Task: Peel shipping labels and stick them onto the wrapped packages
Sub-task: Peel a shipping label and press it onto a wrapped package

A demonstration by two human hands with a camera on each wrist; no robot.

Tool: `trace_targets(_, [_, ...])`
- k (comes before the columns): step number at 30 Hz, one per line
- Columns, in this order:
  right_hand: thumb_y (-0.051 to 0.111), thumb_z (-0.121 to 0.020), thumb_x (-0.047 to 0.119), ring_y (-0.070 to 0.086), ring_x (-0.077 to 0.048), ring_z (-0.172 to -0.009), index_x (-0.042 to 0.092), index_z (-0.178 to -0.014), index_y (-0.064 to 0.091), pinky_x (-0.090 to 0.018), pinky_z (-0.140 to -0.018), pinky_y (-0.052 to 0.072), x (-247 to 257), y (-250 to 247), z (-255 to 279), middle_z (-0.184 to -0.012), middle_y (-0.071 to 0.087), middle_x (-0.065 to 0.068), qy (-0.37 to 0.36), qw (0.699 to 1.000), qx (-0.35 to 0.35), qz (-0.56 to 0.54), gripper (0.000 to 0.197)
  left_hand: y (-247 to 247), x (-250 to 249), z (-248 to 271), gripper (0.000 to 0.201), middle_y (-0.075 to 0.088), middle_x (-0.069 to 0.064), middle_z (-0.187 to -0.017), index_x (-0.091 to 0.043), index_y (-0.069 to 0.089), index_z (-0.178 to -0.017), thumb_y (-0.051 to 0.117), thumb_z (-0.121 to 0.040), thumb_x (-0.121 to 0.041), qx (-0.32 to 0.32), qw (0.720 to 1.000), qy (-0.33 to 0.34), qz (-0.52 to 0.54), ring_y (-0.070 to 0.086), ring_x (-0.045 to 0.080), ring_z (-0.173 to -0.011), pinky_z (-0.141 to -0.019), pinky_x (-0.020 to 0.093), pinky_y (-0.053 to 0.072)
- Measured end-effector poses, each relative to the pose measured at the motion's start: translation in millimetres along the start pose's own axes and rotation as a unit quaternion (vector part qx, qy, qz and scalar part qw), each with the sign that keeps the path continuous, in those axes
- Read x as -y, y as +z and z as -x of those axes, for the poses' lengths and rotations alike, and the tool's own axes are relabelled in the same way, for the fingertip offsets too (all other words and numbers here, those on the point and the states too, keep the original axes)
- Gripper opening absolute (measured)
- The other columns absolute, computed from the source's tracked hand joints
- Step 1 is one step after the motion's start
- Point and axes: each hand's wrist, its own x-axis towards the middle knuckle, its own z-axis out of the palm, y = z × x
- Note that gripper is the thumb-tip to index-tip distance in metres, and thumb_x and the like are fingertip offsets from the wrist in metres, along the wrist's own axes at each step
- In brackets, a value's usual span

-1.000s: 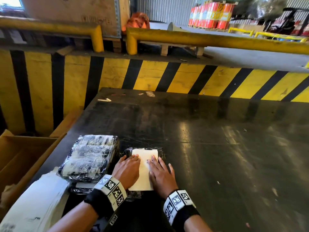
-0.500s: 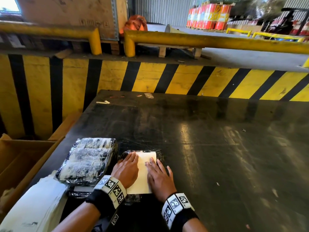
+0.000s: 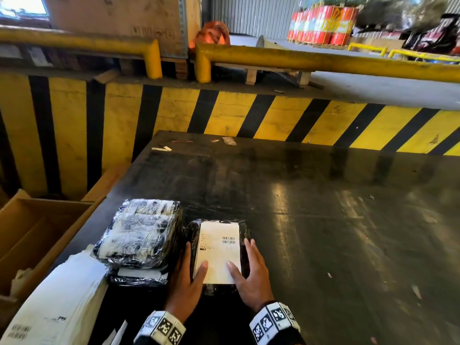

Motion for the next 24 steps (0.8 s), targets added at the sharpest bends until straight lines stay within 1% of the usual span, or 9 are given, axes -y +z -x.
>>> trace_targets(3, [0.057,-0.083,0.056,0.025,-0.010,-0.141,0.044,-0.145,0.017,-0.036,-0.117,0.023,-6,4,6,-0.156,0.022,0.008,0.021,0.996,0.023,-0.084,0.075,2,-2,5,0.069,0.031,-0.001,-0.152,-0.038,0.016,-0.148,0.054,-0.090,-0.046,-0.044,0.999,0.009,0.018,0.031,0.018,-0.137,-0.113,0.040,0.027])
trace_targets(5, [0.059,-0.081,0.057,0.043,-0.010,-0.130,0.050,-0.142,0.015,-0.032,-0.109,0.037,-8,7,8,-0.147,0.040,0.007,0.042,0.990,0.016,-0.134,0.076,3,-1,6,0.073,0.039,0.001,-0.148,-0.041,0.021,-0.146,0.051,-0.082,-0.057,-0.061,0.998,0.000,0.023,0.039,0.020,-0.132,-0.110,0.040,0.033])
trace_targets(8, [0.062,-0.087,0.039,0.055,-0.005,-0.112,0.041,-0.147,0.013,-0.012,-0.087,0.045,-11,11,7,-0.131,0.052,0.007,0.069,0.981,0.012,-0.180,0.077,7,4,6,0.073,0.044,0.001,-0.144,-0.053,0.021,-0.140,0.042,-0.072,-0.072,-0.082,0.996,-0.003,0.017,0.046,0.021,-0.127,-0.106,0.044,0.039])
trace_targets(11, [0.061,-0.089,0.036,0.058,-0.003,-0.105,0.041,-0.147,0.014,-0.014,-0.078,0.051,-12,13,5,-0.131,0.051,0.006,0.080,0.972,0.014,-0.219,0.075,9,9,2,0.067,0.048,0.000,-0.141,-0.066,0.018,-0.132,0.044,-0.072,-0.073,-0.093,0.995,-0.009,0.027,0.049,0.019,-0.123,-0.102,0.047,0.043])
trace_targets(16, [0.059,-0.081,0.048,0.057,-0.012,-0.116,0.041,-0.147,0.015,-0.037,-0.100,0.048,-9,15,3,-0.135,0.052,0.003,0.078,0.970,-0.001,-0.230,0.080,9,13,-4,0.068,0.045,-0.002,-0.144,-0.063,0.018,-0.135,0.044,-0.074,-0.074,-0.088,0.996,0.005,0.028,0.045,0.017,-0.129,-0.106,0.047,0.040])
trace_targets(19, [0.059,-0.080,0.048,0.053,-0.014,-0.122,0.040,-0.147,0.018,-0.040,-0.106,0.043,-7,16,6,-0.138,0.051,0.002,0.072,0.974,-0.017,-0.215,0.080,5,12,-2,0.067,0.043,-0.005,-0.145,-0.066,0.019,-0.133,0.046,-0.072,-0.077,-0.062,0.997,-0.006,0.050,0.042,0.014,-0.132,-0.109,0.046,0.037])
trace_targets(21, [0.060,-0.081,0.047,0.053,-0.013,-0.122,0.040,-0.147,0.018,-0.040,-0.106,0.043,-3,13,12,-0.139,0.052,0.001,0.070,0.976,-0.029,-0.205,0.078,2,-2,8,0.062,0.043,-0.006,-0.145,-0.064,0.022,-0.132,0.053,-0.079,-0.066,-0.056,0.994,-0.013,0.094,0.045,0.011,-0.129,-0.107,0.038,0.040])
trace_targets(22, [0.062,-0.083,0.045,0.054,-0.012,-0.120,0.039,-0.147,0.019,-0.036,-0.105,0.044,1,11,17,-0.138,0.052,0.001,0.064,0.977,-0.038,-0.202,0.077,-1,-12,16,0.059,0.044,-0.006,-0.143,-0.059,0.022,-0.134,0.057,-0.086,-0.051,-0.051,0.991,-0.005,0.121,0.049,0.006,-0.123,-0.103,0.028,0.044])
trace_targets(24, [0.063,-0.088,0.035,0.054,-0.008,-0.116,0.033,-0.148,0.021,-0.020,-0.097,0.044,9,3,33,-0.133,0.054,0.004,0.051,0.980,-0.051,-0.186,0.073,-4,-21,33,0.062,0.052,-0.002,-0.134,-0.047,0.019,-0.138,0.057,-0.092,-0.031,-0.035,0.988,0.008,0.147,0.054,-0.006,-0.107,-0.087,0.010,0.048])
